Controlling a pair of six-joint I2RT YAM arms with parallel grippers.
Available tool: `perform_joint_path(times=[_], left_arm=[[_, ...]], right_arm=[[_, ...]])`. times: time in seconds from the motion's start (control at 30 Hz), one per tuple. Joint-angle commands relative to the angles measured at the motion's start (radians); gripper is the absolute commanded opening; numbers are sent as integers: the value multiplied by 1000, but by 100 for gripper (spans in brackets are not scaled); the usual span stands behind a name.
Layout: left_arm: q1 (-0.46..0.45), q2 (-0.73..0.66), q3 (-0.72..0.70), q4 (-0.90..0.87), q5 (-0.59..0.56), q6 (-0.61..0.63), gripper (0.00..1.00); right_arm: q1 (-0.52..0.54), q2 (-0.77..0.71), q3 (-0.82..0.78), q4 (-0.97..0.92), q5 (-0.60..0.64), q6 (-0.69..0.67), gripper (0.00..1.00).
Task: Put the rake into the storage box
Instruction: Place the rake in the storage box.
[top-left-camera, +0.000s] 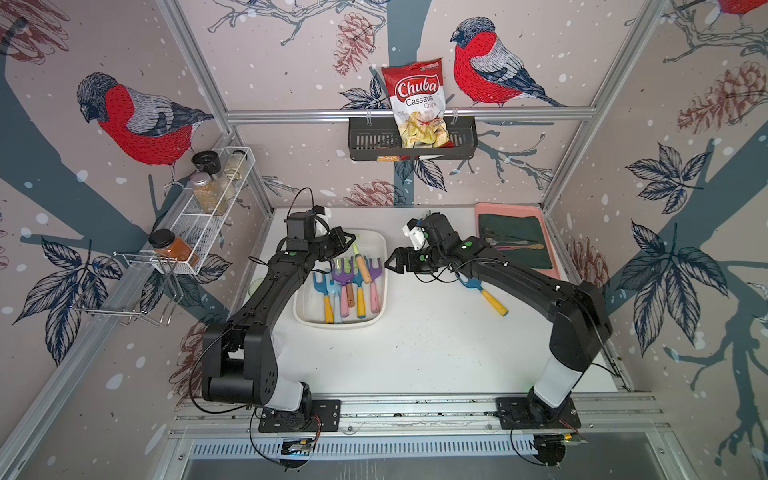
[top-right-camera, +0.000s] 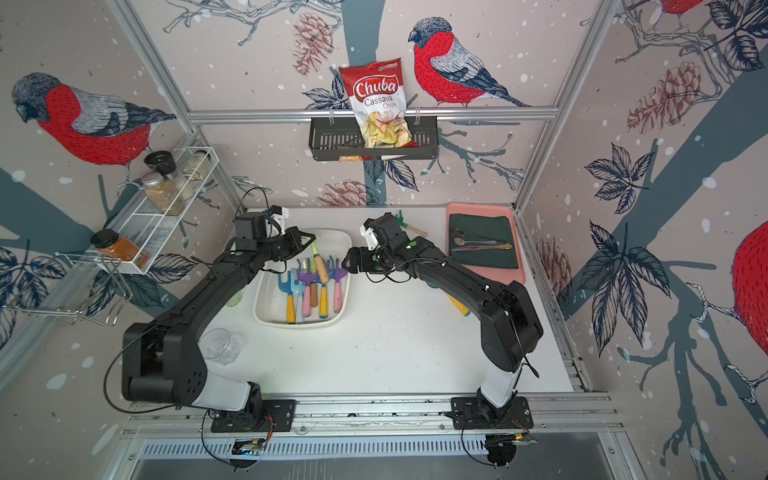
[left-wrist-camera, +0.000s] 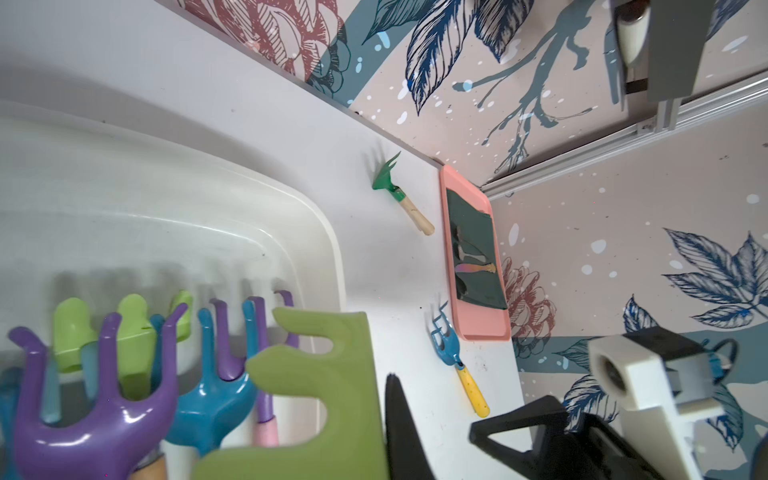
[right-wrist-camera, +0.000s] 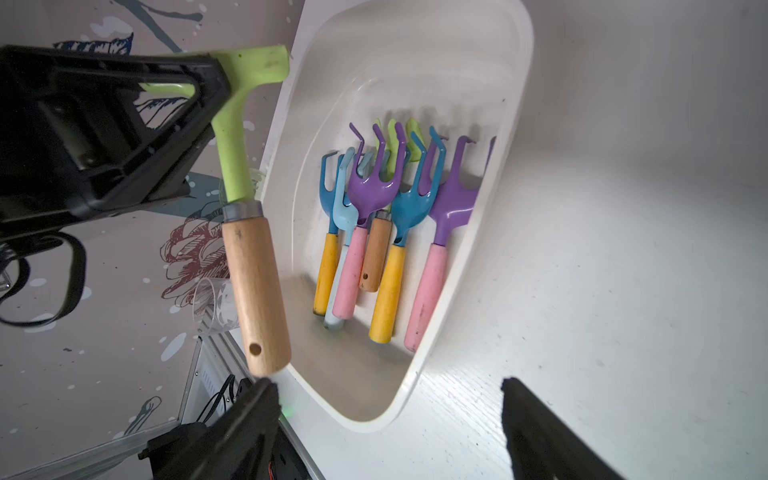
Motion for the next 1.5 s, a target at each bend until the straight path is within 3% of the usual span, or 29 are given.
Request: perform_joint_path(times=[0.0, 0.27, 0.4, 0.83, 1.27, 1.47], left_arm=[[16, 48, 13, -80, 69, 135, 0], [14, 185, 4, -38, 188, 248, 0], [14, 243, 43, -105, 190, 308, 0], [15, 279, -73, 16, 191, 310, 2], [20, 301, -69, 7, 147, 328, 23], [23, 274, -79, -3, 114, 335, 55]], right_arm=[[-36, -57, -74, 56, -15, 7, 86], [-112, -109, -160, 31, -36, -32, 86], [-131, -126, -174, 16, -32, -44, 86], [-170, -137, -172, 3, -49, -53, 86], [-181, -163, -184, -39, -29, -75, 86], [-193, -179, -185, -83, 20, -98, 86]])
